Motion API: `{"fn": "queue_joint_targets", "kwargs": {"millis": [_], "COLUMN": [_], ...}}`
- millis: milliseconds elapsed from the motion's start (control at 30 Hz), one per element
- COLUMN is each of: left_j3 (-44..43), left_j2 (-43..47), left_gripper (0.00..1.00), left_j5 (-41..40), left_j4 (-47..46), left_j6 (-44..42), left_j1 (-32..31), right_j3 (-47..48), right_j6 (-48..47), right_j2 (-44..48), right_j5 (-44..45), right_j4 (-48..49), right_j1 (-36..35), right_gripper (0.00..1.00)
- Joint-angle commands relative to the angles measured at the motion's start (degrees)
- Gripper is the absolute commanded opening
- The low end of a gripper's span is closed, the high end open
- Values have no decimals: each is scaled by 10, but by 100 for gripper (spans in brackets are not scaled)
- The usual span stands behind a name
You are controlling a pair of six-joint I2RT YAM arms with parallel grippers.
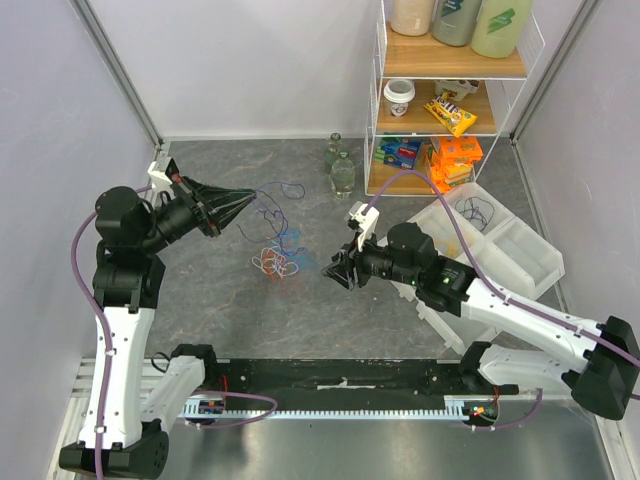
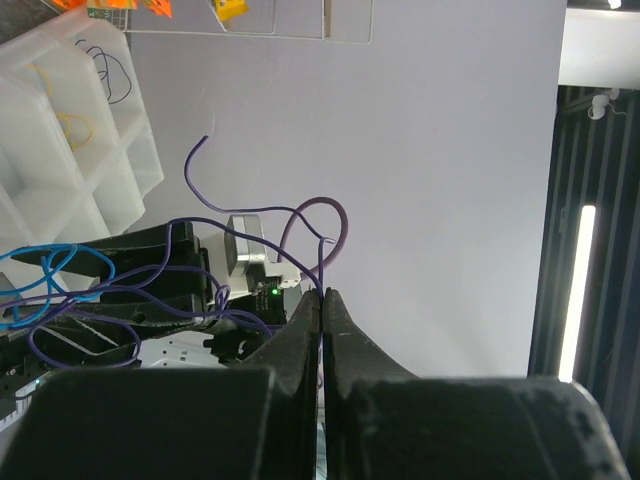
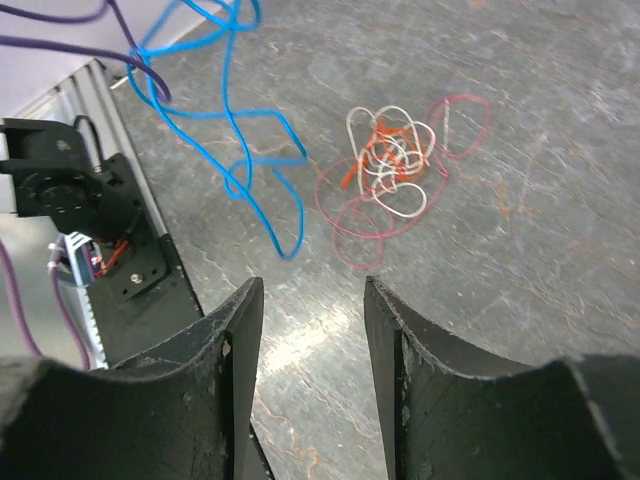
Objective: Untangle the cables
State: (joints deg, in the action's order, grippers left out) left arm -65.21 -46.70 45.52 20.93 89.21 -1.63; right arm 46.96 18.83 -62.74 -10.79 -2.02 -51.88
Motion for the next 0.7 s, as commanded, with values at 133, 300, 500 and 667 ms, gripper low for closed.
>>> {"fn": "queue_joint_targets", "kwargs": {"millis": [133, 300, 500, 667], "left_j3": [-16, -12, -13, -13], "left_j2": [13, 20, 21, 20], "left_gripper": [2, 2, 2, 2], "left_j5": [10, 9, 8, 10], "left_j4": [-5, -2, -3, -3], "left_j6": [-4, -2, 0, 1], "left_j1": [0, 0, 0, 0], "right_j3": [20, 31, 45, 60], "right_j6": [-19, 7, 22, 23], "right_j2": [-25, -53, -83, -106], "right_j5": [-66, -129, -139, -157], "right_j4": [88, 116, 152, 159], "right_j1": [0, -2, -7, -8], "right_gripper": [54, 52, 45, 31]}}
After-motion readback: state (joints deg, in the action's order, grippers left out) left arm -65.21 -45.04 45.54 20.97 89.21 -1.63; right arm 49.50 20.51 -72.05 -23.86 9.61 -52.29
